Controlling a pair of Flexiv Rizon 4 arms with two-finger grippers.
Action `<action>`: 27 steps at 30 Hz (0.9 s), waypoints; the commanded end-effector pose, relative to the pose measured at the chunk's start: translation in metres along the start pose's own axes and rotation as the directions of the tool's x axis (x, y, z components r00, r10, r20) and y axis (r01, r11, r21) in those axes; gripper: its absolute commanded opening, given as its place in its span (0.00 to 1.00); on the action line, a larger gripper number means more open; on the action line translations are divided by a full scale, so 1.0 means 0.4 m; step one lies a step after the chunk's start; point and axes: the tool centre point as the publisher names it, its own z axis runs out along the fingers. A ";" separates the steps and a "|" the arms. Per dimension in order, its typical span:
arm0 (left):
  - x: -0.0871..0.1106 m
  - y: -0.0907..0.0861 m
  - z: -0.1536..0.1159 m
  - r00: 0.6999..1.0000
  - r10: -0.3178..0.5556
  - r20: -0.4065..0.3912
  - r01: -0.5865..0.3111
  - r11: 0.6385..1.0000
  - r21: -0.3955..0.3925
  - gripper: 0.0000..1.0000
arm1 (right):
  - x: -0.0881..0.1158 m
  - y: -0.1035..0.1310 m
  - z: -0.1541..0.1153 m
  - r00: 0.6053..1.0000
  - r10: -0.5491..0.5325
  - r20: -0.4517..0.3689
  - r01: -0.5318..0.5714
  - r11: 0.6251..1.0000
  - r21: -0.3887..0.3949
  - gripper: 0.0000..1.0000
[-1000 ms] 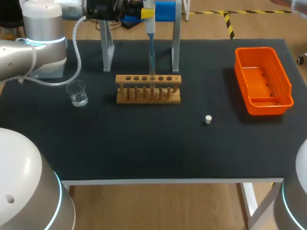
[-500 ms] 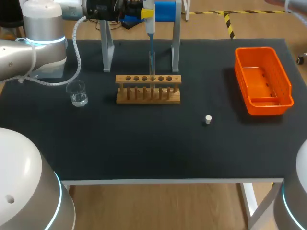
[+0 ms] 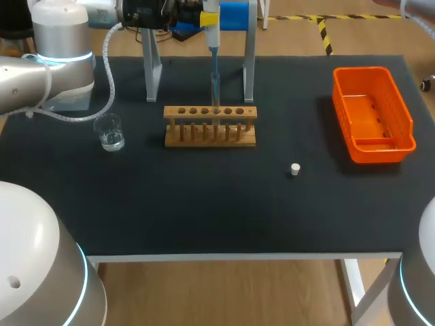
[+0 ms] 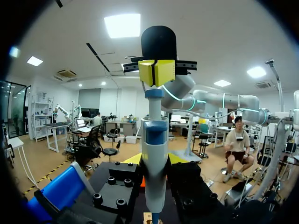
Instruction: Invert the test tube, pick up the pipette, mount the tip to pipette, aspirate from beaker and dispense into the tube, eject the tip, return the pipette, and cap with the stopper.
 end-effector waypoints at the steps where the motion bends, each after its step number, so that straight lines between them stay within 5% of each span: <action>1: -0.001 0.000 0.000 1.000 0.001 -0.001 -0.001 1.000 0.000 0.00 | -0.001 -0.002 0.001 1.000 0.002 -0.003 -0.002 1.000 0.008 0.00; 27: -0.001 0.000 0.000 1.000 0.001 -0.001 -0.001 1.000 0.000 0.00 | 0.009 -0.033 0.014 1.000 0.012 -0.010 -0.011 0.999 0.032 0.00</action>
